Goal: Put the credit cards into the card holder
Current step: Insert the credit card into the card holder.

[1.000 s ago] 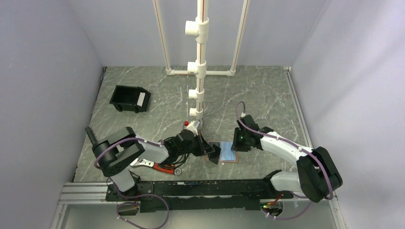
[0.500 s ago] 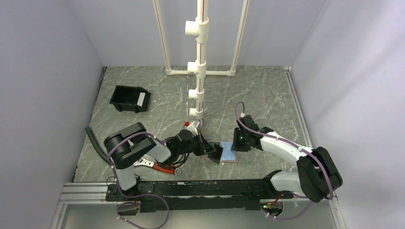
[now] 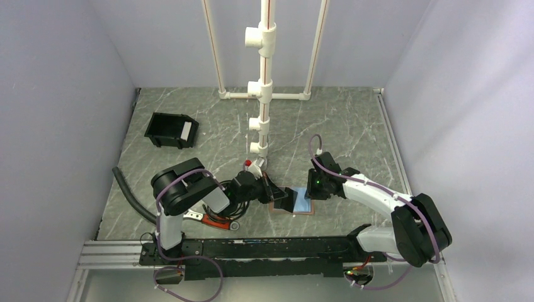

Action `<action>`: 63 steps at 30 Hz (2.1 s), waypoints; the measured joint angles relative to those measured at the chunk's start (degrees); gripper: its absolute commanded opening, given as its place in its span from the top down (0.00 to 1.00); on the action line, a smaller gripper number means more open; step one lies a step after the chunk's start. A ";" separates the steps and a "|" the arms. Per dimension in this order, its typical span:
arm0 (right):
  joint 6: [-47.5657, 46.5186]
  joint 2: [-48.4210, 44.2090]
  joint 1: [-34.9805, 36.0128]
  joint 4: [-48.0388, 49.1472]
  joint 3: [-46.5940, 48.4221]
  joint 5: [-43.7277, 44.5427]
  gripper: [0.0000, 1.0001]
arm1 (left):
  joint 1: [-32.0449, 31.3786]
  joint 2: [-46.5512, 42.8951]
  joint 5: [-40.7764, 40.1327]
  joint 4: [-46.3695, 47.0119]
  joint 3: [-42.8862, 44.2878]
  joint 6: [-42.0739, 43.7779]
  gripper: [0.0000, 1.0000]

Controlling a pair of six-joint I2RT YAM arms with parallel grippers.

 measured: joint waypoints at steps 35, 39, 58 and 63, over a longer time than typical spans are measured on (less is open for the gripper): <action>4.85 -3.45 0.94 5.25 -3.82 -0.15 0.72 | -6.01 3.08 -13.57 5.88 -0.44 -1.88 0.97; 5.18 -3.52 0.94 5.33 -3.89 -0.35 0.72 | -6.78 -0.09 -15.10 -1.86 1.03 -1.70 0.79; 5.40 -3.65 1.11 6.14 -4.55 -2.60 0.73 | -10.73 -10.56 -20.15 -47.82 18.40 4.37 0.19; 5.38 -3.72 1.33 6.60 -4.74 -3.10 0.73 | -11.13 -13.42 -19.93 -50.34 17.27 8.02 0.18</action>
